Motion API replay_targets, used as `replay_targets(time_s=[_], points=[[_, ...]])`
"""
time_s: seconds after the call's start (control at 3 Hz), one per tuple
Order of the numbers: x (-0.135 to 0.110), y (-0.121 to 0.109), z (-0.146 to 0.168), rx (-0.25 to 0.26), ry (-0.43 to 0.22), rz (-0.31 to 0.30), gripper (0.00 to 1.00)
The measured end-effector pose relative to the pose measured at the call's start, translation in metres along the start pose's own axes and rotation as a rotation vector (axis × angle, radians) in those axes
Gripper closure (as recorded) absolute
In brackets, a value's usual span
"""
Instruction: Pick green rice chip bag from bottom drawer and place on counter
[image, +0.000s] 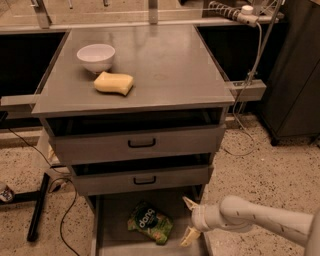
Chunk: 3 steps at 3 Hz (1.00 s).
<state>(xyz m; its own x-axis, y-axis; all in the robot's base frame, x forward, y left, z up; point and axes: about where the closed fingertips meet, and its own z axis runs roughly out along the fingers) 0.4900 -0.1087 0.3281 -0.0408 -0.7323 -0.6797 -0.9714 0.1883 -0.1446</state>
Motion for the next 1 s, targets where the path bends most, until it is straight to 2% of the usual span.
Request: replay_targets(time_s=[0.67, 1.0], points=[[0.033, 0.005, 0.084, 0.018, -0.037, 0.122, 0.00], [0.032, 0.005, 0.085, 0.017, -0.037, 0.122, 0.00]])
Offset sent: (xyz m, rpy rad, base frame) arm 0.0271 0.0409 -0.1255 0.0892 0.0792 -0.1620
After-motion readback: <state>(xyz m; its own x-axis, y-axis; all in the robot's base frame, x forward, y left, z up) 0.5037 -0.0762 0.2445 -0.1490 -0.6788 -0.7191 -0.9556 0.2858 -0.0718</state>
